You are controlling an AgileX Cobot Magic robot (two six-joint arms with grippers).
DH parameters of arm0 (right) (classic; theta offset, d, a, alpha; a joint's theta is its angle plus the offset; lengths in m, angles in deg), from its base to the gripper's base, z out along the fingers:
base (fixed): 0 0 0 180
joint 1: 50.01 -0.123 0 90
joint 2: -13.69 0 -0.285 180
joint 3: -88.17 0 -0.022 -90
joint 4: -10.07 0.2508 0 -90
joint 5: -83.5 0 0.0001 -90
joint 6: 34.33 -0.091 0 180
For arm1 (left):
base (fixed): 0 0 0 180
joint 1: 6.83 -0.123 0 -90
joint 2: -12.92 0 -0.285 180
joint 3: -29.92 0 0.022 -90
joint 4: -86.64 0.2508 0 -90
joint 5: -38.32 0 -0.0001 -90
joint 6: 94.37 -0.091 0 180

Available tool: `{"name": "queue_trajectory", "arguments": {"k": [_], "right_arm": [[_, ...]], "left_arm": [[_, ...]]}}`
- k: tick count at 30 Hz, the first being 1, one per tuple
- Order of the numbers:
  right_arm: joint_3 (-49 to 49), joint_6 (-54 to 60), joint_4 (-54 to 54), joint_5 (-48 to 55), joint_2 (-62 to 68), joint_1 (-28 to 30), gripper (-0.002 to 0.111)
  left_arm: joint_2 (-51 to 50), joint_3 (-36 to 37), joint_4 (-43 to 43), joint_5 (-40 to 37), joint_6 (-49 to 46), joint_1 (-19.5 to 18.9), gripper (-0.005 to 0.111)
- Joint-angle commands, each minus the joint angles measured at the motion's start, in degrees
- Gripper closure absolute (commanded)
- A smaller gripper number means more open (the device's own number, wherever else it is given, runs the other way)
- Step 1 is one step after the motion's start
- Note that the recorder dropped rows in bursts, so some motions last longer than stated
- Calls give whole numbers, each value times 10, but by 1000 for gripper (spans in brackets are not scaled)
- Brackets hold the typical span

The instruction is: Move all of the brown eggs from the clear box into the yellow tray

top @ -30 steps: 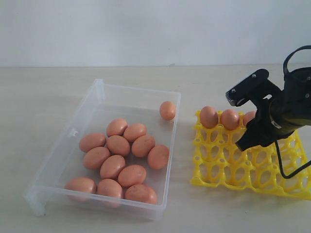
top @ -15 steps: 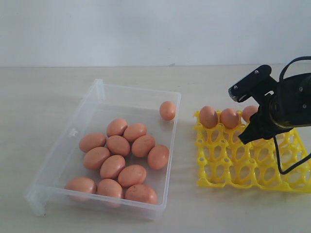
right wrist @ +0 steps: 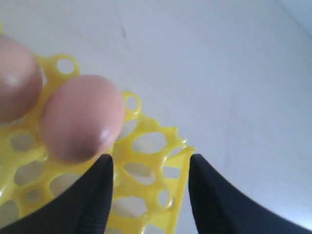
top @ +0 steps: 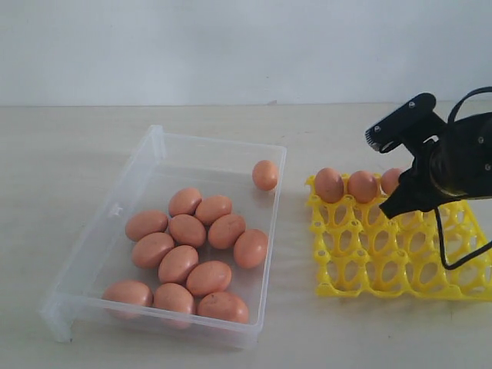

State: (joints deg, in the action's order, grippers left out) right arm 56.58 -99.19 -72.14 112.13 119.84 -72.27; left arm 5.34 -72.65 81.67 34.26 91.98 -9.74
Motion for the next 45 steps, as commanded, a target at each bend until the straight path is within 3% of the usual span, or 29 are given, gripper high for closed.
{"name": "queue_trajectory", "arguments": {"k": [1,5,14,21,25,30,36,45], "right_arm": [[3,-24,-6,37,-31,-1,65],[3,-27,-4,27,-46,-1,65],[-3,25,84,-99,-50,-1,66],[-3,195,226,-88,-50,-1,109],[4,192,222,-91,-50,-1,95],[35,132,239,-87,-49,0,57],[90,163,305,-7,-11,0,60],[150,220,368,10,49,0,64]], "left_arm": [[-2,-2,0,1,1,2,103],[-2,-2,0,1,1,2,103],[-2,-2,0,1,1,2,103],[-2,-2,0,1,1,2,103],[-2,-2,0,1,1,2,103],[-2,-2,0,1,1,2,103],[-2,-2,0,1,1,2,103],[-2,-2,0,1,1,2,103]]}}
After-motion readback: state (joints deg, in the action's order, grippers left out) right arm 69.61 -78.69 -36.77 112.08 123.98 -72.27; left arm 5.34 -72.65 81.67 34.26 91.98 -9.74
